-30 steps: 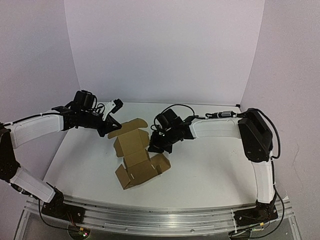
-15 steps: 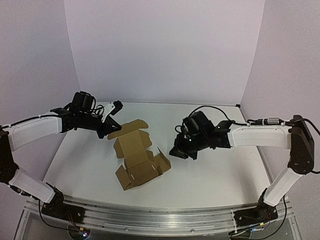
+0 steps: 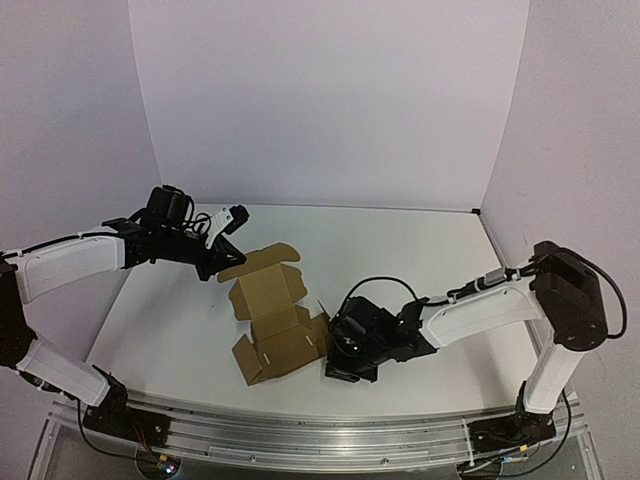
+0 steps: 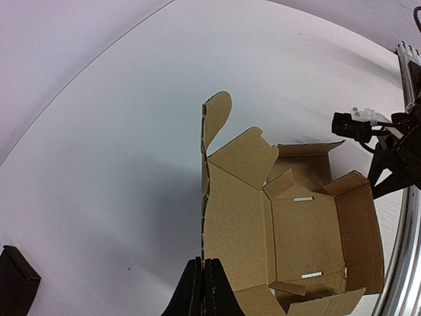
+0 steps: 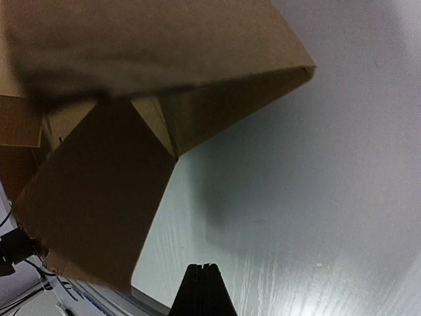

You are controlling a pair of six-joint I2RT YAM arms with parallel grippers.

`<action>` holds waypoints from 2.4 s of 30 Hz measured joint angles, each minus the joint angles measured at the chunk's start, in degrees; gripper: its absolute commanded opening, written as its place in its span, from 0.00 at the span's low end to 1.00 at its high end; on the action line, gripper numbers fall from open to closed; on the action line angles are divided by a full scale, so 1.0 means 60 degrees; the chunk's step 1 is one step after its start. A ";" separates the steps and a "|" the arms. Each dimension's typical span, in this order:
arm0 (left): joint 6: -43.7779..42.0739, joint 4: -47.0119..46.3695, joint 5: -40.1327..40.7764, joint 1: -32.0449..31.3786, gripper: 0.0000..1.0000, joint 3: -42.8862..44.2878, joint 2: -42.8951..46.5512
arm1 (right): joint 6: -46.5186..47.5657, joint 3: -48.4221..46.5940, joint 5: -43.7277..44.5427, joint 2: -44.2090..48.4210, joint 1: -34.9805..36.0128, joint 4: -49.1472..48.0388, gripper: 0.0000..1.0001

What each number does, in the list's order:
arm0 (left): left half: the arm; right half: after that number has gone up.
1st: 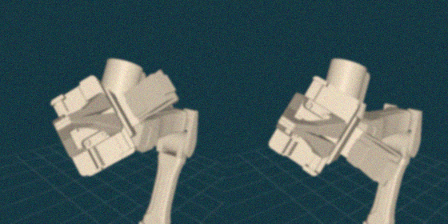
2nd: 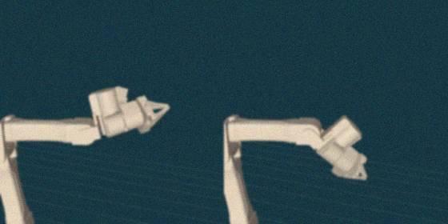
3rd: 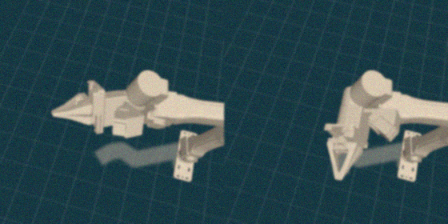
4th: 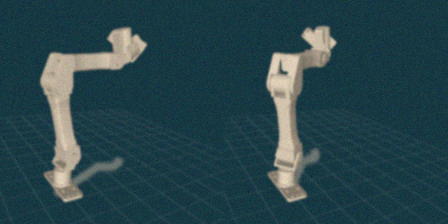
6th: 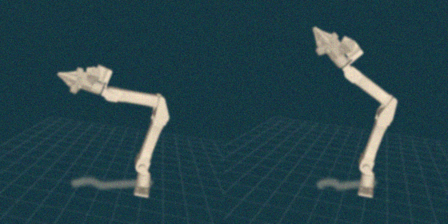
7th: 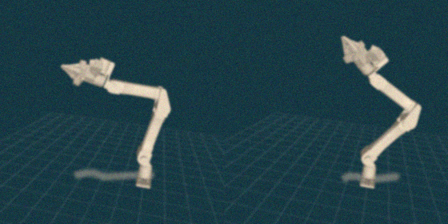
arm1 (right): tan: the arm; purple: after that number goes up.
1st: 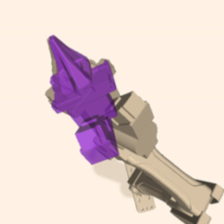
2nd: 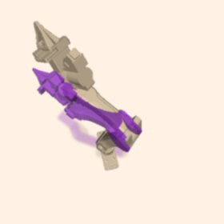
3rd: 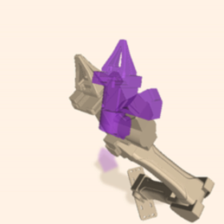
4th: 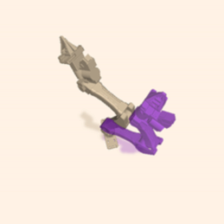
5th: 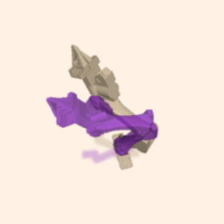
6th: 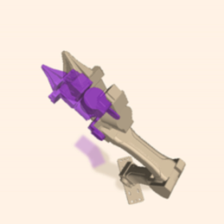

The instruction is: Fold the paper box

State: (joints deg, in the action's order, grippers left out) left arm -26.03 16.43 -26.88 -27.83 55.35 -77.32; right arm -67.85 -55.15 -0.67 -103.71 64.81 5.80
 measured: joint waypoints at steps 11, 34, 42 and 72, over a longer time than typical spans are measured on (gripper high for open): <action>-0.0108 0.0000 0.0004 -0.0091 0.00 0.0000 0.0000 | 0.0099 -0.1076 0.0847 -0.0558 0.0041 -0.0544 0.00; -0.0334 0.0001 -0.0337 -0.0343 0.00 -0.0307 0.0698 | 0.0340 -0.1643 0.1184 -0.1234 0.0038 -0.0595 0.00; -0.0199 0.0000 0.0762 -0.0353 0.00 -0.0402 0.0688 | 0.0577 -0.1394 0.0850 -0.1122 0.0083 -0.0573 0.00; -0.1307 -0.0799 0.0769 -0.1092 0.00 -0.1558 0.1741 | 0.3150 -0.1112 -0.3028 -0.0932 -0.3804 0.0598 0.53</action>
State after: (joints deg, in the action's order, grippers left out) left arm -33.87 11.63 -22.26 -34.39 46.00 -66.87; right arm -48.95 -61.83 -18.84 -109.30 41.98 9.39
